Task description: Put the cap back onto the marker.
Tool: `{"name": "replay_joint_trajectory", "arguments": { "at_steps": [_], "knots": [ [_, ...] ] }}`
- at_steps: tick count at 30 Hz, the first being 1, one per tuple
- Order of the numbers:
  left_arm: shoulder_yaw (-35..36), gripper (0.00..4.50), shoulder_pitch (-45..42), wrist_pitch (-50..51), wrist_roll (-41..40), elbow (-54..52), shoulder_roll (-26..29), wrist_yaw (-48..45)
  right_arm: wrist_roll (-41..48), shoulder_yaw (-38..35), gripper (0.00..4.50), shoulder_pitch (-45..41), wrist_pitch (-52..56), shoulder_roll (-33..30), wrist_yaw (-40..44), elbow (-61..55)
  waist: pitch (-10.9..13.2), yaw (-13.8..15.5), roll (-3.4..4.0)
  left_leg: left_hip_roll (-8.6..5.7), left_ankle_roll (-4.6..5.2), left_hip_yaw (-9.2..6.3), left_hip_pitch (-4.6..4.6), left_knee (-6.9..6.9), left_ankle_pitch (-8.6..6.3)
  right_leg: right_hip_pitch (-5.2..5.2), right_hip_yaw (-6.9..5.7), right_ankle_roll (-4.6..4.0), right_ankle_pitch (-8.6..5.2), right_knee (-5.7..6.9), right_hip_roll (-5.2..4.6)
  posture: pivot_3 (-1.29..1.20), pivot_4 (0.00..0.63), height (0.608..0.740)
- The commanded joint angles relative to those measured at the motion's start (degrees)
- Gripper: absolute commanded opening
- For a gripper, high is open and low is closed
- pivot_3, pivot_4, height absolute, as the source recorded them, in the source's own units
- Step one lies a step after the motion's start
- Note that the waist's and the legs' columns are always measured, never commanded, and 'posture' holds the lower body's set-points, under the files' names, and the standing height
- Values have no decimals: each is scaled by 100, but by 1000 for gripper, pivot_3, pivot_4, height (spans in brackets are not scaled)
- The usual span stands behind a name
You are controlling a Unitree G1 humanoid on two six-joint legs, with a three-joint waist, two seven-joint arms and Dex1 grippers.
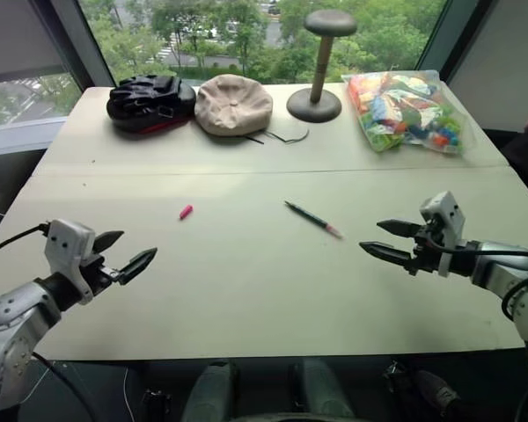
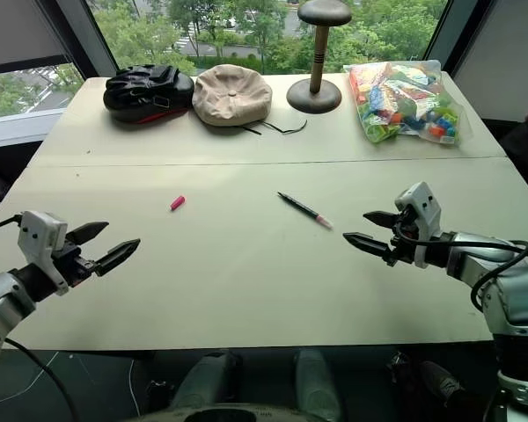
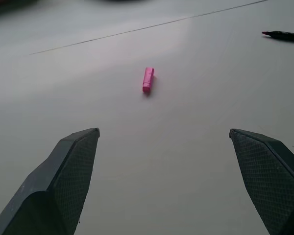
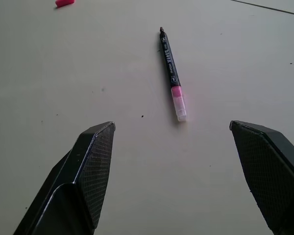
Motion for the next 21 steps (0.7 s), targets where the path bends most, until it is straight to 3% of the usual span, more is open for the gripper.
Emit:
{"name": "replay_joint_trajectory", "arguments": {
  "at_steps": [1, 21],
  "knots": [
    [97, 4467, -68, -163, 35, -64, -5, 24, 92, -123, 3892, -29, -40, 26, -58, -265, 0, 4, 0, 0, 0, 0, -1, 0, 0, -1, 0, 0, 0, -1, 0, 0, 150, 740],
    [102, 4467, -35, -281, 34, -45, -164, 62, 5, -28, 3892, -135, -104, 132, -247, -252, 0, 5, -1, 0, 0, 0, -1, 0, 0, -1, 0, 0, 0, -2, -1, 0, 150, 740]
  ]
}}
